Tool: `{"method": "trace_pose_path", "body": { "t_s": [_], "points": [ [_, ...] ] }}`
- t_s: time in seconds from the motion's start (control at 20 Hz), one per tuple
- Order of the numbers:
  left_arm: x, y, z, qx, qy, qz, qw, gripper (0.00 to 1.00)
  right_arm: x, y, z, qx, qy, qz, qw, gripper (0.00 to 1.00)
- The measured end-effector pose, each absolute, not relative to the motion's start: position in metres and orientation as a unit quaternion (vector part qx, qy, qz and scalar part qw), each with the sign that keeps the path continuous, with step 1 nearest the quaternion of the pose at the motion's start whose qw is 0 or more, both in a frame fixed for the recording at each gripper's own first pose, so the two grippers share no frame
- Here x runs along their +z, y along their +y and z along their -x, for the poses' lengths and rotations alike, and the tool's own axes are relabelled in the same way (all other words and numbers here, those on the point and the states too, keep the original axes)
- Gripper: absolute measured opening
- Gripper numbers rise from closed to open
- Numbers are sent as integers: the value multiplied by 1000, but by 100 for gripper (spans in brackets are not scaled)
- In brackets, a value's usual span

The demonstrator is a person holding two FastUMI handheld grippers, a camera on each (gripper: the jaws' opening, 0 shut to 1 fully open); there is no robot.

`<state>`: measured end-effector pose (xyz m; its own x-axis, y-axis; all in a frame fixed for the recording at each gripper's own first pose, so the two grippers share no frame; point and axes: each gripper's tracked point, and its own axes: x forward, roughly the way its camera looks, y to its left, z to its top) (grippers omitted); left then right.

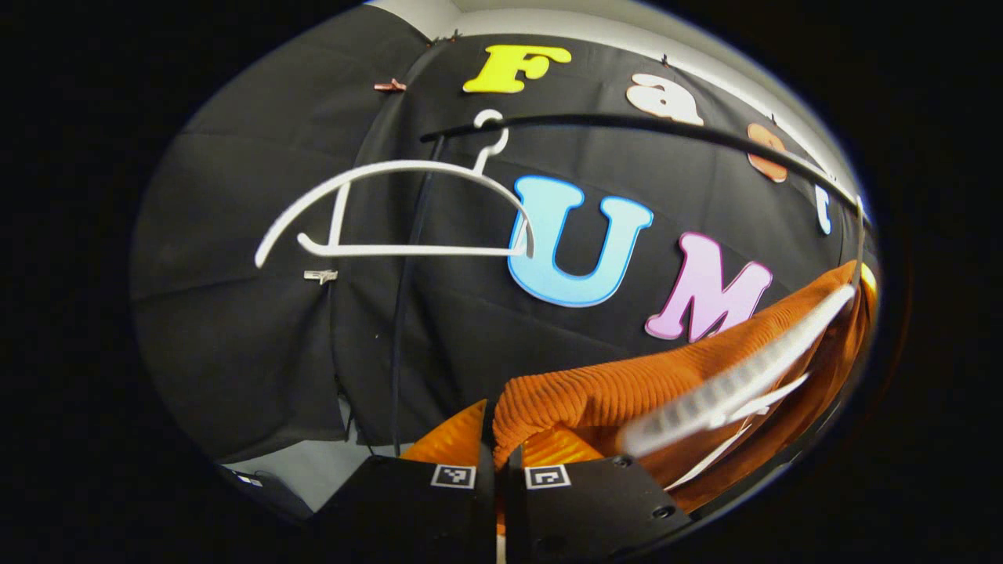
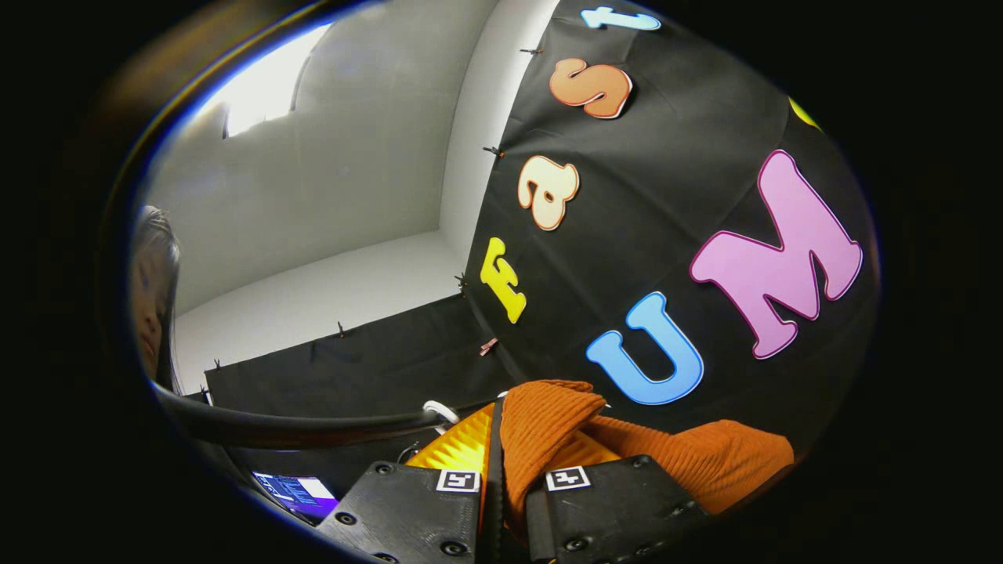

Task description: Grasp the clothes on the hanger with both hands and then place them into the laundry hamper below.

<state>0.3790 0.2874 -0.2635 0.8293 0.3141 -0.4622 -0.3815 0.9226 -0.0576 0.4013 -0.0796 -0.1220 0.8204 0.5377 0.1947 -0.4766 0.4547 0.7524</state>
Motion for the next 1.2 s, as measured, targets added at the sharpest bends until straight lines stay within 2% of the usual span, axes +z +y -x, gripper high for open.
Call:
{"method": "trace_pose_path", "body": {
  "t_s": [0.2,0.4,0.55,0.75,0.95,1.2],
  "points": [
    [-286,253,-360,172,230,65,956,9,-143,-102,-404,260,47,-420,868,16],
    [-289,210,-346,148,237,89,956,8,-177,-145,-406,189,57,-410,890,16],
    [-305,179,-339,120,270,67,953,9,-219,-177,-405,111,80,-379,915,16],
    [-341,149,-339,86,315,75,942,9,-271,-190,-392,56,132,-323,935,16],
    [-361,133,-321,85,332,112,933,9,-307,-180,-368,51,189,-301,933,16],
    [-377,126,-310,99,337,130,927,9,-332,-135,-337,89,250,-322,909,16]
  ]
}}
